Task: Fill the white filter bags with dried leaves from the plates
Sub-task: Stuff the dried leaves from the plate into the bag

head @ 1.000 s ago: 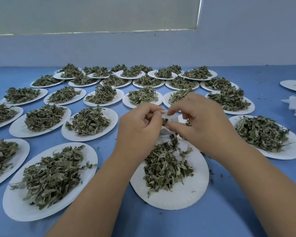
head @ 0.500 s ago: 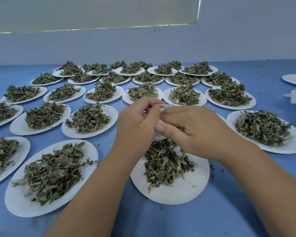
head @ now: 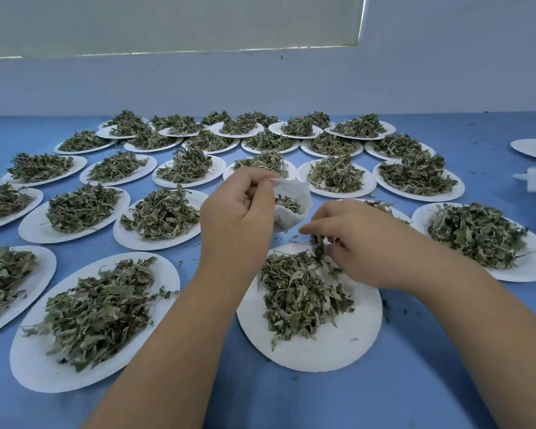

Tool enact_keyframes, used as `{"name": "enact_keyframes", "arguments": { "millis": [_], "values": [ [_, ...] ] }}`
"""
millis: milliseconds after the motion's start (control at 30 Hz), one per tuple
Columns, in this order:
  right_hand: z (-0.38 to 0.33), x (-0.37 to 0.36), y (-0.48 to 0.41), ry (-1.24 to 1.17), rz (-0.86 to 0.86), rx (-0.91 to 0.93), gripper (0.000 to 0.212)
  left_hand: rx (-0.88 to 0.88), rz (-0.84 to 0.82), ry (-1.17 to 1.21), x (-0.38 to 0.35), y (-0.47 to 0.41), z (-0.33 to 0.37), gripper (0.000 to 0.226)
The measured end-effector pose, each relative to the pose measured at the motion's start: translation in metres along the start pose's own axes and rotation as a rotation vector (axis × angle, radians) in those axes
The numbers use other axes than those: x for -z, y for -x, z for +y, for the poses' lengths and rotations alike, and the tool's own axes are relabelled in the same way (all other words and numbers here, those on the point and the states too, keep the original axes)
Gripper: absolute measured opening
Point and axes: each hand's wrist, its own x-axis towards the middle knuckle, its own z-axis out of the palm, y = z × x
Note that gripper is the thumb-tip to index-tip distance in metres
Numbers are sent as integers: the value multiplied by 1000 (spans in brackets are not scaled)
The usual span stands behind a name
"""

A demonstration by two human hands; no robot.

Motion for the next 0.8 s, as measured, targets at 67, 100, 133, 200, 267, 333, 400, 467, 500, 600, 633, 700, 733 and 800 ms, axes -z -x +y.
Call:
{"name": "enact_keyframes", "arguments": {
  "millis": [67, 100, 133, 200, 267, 333, 400, 467, 500, 600, 633, 700, 733, 800],
  "values": [
    [-1, -2, -1, 18, -24, 27, 50, -3, -2, 1, 0, 0, 0, 22],
    [-1, -2, -2, 23, -26, 31, 49, -5, -3, 3, 0, 0, 0, 23],
    [-1, -3, -2, 26, -29, 29, 46, -9, -4, 3, 0, 0, 0, 24],
    [-1, -3, -2, 24, -49, 18, 41, -17, -6, -6, 0, 0, -1, 24],
    [-2, -3, -2, 13, -56, 10, 35, -18, -9, -10, 0, 0, -1, 23],
    [-1, -3, -2, -5, -45, 6, 30, -21, -9, -7, 0, 0, -1, 24],
    [0, -4, -2, -13, -39, 4, 28, -22, -9, -3, 0, 0, 0, 26],
    [0, -4, -2, -19, -39, 1, 27, -22, -10, 0, -1, 0, 1, 27],
    [-1, -4, -2, -22, -42, -2, 28, -22, -10, -1, -1, 0, 1, 28],
    [-2, -3, -1, -15, -47, -14, 32, -27, -11, -9, -1, 0, 0, 27],
    [-2, -2, 0, -11, -48, -19, 32, -28, -13, -12, -1, 0, 0, 27],
    [-3, -1, 0, -6, -50, -26, 31, -29, -14, -18, -1, 0, 0, 27],
    [-4, -1, 0, -4, -51, -30, 30, -30, -14, -25, -1, 0, 0, 28],
    [-5, -1, 0, 7, -51, -31, 28, -33, -13, -38, -1, 0, 0, 28]
  ]
}}
